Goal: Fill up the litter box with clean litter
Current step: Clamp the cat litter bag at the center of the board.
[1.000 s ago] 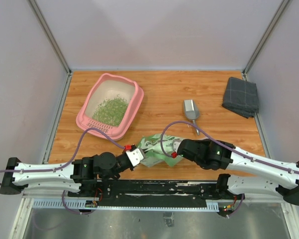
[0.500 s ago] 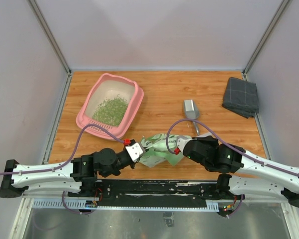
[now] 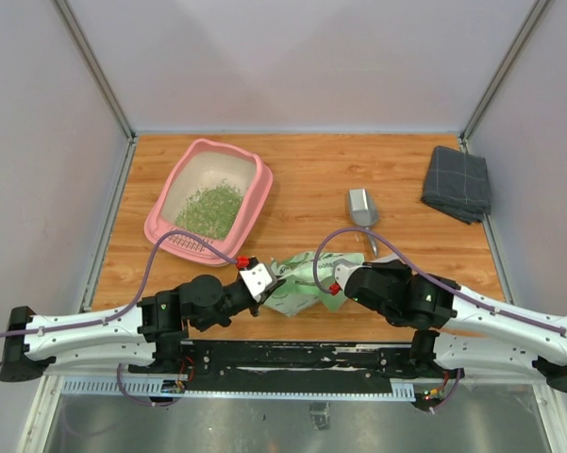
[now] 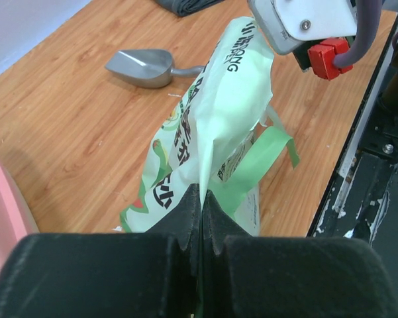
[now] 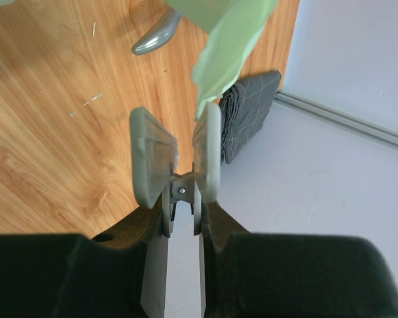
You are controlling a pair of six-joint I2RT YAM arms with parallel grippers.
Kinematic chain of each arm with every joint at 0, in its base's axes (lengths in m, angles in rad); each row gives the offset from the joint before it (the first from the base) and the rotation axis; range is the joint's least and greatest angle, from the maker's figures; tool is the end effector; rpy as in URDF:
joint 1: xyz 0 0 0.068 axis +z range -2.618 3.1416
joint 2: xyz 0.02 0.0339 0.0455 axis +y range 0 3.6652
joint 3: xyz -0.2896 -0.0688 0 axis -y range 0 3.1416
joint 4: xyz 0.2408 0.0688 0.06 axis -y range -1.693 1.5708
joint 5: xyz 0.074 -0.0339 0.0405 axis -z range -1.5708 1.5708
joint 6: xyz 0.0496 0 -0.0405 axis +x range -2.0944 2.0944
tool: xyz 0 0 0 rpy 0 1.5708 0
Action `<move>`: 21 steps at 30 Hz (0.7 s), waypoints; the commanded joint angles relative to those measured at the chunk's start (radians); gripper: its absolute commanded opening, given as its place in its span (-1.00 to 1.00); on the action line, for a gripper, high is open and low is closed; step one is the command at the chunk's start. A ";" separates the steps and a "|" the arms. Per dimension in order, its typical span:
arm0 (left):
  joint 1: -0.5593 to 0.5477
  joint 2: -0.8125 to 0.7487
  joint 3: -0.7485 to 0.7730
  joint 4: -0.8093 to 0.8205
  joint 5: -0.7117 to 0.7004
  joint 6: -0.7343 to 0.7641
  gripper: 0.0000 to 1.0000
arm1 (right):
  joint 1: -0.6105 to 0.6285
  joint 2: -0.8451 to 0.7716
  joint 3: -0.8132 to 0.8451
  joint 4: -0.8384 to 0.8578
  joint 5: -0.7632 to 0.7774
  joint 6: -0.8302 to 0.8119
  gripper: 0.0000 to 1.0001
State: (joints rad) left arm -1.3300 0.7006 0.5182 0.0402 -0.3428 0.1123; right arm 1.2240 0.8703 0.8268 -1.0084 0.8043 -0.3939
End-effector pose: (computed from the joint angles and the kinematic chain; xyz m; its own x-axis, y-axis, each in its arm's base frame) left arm 0.0557 -0.1570 0.2984 0.0600 0.1981 -0.9783 0.8338 0.5289 0.1583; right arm 0.0779 0.1104 0.2902 -0.0688 -0.9736 -0.2179 -0.6035 0.2145 -0.7680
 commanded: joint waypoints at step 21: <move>0.026 -0.033 0.052 0.230 0.099 -0.049 -0.99 | 0.012 0.043 0.054 0.057 0.040 -0.081 -0.98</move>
State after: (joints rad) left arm -1.3102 0.7021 0.5182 0.0418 -0.2703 0.0780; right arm 1.2240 0.9169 0.8276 -0.9886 0.8429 -0.4240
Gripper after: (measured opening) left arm 0.010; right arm 0.179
